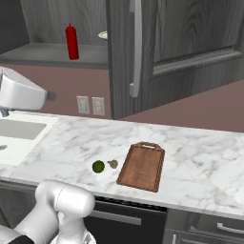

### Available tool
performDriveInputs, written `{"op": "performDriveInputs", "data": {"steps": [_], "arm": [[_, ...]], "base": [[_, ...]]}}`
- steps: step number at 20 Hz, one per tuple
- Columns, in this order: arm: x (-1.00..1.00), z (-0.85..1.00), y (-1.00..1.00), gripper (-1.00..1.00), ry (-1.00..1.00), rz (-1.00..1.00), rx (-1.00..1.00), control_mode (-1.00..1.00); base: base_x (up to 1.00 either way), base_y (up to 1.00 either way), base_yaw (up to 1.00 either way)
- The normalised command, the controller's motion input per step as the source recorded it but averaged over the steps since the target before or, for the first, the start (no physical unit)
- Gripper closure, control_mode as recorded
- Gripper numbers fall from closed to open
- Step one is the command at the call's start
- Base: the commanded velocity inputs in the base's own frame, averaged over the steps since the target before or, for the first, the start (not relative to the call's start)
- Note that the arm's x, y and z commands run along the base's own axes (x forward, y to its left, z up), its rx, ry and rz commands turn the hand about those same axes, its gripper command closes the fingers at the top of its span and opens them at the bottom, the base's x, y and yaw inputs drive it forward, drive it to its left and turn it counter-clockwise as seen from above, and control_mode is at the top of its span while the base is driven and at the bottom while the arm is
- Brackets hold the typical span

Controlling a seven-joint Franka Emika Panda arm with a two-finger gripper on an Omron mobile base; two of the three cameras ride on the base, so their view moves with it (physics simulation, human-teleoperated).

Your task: Open the cabinet. Place the bowl and condiment on the counter. Then place the lime and garlic on the cutting board.

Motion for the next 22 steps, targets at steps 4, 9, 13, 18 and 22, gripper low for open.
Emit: {"op": "performDriveInputs", "data": {"steps": [4, 9, 13, 18, 22], "arm": [[0.07, 0.06, 0.1, -1.0, 0.09, -0.22, -0.03, -1.0], [0.26, 0.04, 0.0, -1.0, 0.08, -0.24, -0.04, -1.0], [0.36, 0.0, 0.0, -1.0, 0.01, -0.18, -0.03, -1.0], [0.28, 0.0, -0.02, -1.0, 0.0, -0.13, -0.03, -1.0], [0.22, 0.0, -0.11, -1.0, 0.0, -0.09, -0.03, -1.0]], "base": [[0.0, 0.0, 0.0], [0.0, 0.0, 0.0], [0.0, 0.0, 0.0], [0.0, 0.0, 0.0], [0.0, 0.0, 0.0]]}}
